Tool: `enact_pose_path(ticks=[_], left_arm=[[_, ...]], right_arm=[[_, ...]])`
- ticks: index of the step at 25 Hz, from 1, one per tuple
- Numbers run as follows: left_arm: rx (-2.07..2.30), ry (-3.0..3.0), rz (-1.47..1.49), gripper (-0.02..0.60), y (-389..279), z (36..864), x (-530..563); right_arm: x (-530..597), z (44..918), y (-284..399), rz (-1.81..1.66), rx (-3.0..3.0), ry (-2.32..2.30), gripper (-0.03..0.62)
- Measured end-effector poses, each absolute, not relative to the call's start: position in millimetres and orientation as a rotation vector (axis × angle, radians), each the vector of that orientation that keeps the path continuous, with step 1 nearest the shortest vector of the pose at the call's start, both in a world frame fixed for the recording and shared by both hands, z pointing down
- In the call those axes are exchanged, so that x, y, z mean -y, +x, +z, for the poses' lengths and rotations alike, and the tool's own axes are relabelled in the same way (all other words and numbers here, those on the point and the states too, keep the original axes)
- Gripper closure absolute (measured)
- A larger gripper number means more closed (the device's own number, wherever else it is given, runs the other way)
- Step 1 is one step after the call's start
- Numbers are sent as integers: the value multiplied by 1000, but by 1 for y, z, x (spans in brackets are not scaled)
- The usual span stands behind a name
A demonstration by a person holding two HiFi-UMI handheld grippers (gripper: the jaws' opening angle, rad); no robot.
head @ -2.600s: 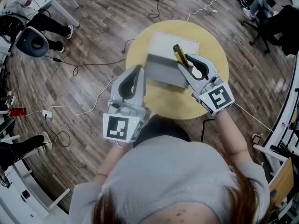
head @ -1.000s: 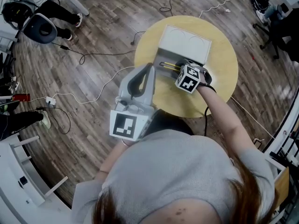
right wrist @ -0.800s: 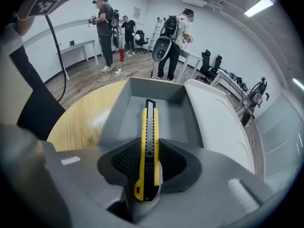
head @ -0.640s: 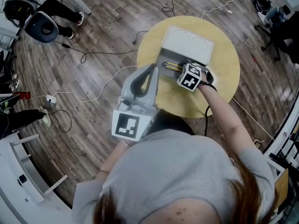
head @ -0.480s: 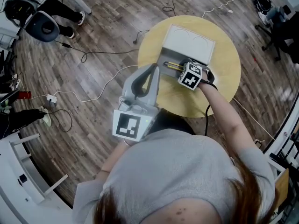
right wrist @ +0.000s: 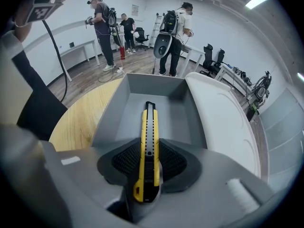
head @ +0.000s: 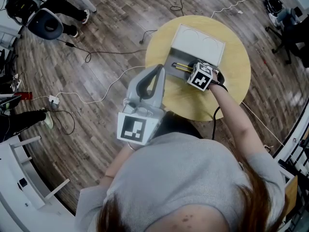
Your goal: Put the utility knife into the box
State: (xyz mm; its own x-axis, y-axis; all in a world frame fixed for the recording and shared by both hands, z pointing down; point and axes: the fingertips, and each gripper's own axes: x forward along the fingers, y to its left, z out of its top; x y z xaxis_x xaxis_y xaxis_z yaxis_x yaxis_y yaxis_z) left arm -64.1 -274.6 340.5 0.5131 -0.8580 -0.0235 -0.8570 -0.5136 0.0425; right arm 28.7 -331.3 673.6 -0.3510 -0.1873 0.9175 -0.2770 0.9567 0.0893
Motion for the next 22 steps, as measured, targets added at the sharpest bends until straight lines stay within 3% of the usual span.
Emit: enact_pose_path(ticks=[3, 7, 11, 22], left_arm=[[1541, 2709, -55, 588, -64, 341, 275], [1536, 2708, -47, 588, -59, 343, 277], [1511, 2720, -52, 588, -61, 344, 277], [1411, 2801, -99, 588, -45, 331, 288]], right_arm=[[333, 673, 31, 57, 1938, 335, 467], [335, 666, 32, 67, 2000, 344, 410], [333, 642, 21, 89, 2096, 384, 410], [327, 466, 35, -1, 2459, 974, 482]])
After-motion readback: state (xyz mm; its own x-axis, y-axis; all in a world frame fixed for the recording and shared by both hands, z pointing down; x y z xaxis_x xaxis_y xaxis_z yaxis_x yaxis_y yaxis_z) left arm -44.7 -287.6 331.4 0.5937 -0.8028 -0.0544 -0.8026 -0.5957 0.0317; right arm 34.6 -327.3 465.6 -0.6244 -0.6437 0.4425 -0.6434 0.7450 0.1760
